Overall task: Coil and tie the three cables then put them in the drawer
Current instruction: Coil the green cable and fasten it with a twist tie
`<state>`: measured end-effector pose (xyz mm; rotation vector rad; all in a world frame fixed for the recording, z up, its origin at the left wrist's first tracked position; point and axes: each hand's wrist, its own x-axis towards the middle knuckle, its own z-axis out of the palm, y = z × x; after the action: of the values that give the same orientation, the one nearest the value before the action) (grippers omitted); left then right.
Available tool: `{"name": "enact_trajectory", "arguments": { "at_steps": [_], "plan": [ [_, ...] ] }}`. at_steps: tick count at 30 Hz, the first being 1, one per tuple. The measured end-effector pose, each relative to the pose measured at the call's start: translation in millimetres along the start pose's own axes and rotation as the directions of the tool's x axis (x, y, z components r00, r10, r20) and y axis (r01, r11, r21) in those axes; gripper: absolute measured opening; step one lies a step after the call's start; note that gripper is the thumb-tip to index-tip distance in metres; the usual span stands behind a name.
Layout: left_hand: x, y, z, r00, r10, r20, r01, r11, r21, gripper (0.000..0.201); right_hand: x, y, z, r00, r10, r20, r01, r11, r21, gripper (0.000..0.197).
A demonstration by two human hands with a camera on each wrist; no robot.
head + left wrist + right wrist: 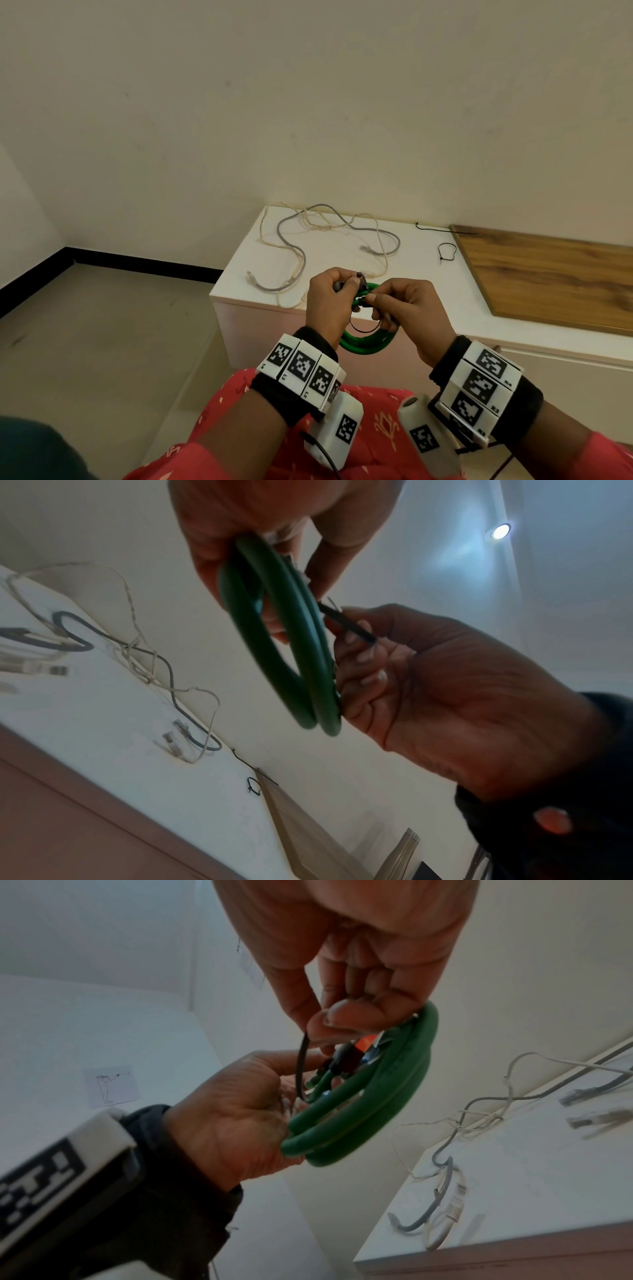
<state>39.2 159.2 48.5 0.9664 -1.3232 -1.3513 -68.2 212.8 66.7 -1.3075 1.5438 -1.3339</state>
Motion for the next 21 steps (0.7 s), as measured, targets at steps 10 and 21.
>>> {"name": "enact_trajectory", "arguments": {
  "at_steps": [10,21],
  "plan": [
    [-2.0,2.1,1.6,1.0,0.011,-0.013,-0.011,1.0,0.015,0.014,0.3,-1.0,-1.1,1.0,0.019,-0.007,-0.02,1.0,-0.008,0.014],
    [-3.8,1.6,3.5,0.999,0.039,-0.017,-0.038,0.999,0.035,0.012,-0.8,-2.4,-1.6,0.999,0.035,-0.016,-0.035,0.999,-0.018,0.016]
  ]
}}
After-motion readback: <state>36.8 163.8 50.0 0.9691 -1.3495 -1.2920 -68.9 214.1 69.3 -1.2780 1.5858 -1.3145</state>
